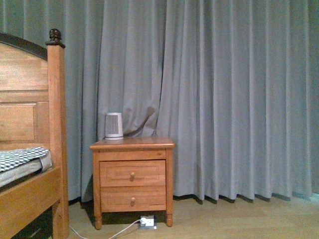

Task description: Put away toys

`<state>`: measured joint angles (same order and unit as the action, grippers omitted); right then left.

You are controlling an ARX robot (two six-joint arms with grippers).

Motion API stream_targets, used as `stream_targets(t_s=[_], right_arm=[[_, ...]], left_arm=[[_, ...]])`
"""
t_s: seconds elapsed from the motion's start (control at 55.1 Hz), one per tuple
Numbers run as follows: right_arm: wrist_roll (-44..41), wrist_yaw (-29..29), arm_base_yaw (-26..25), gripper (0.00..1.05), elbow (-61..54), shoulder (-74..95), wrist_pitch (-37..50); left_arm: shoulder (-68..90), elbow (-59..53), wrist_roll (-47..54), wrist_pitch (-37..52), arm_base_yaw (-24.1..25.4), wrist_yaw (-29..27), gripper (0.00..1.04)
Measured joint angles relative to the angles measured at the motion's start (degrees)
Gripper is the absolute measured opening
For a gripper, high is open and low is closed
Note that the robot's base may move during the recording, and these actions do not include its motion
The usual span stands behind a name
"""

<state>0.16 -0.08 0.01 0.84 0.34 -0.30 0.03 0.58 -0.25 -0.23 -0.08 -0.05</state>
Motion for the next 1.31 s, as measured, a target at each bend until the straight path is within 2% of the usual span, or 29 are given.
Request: stream_targets(t_s=[1.308], right_arm=[[0.0,0.0,0.0,0.07,0.0,0.0,0.0]], left_arm=[[0.0,0.0,0.0,0.0,0.0,0.0,0.98]])
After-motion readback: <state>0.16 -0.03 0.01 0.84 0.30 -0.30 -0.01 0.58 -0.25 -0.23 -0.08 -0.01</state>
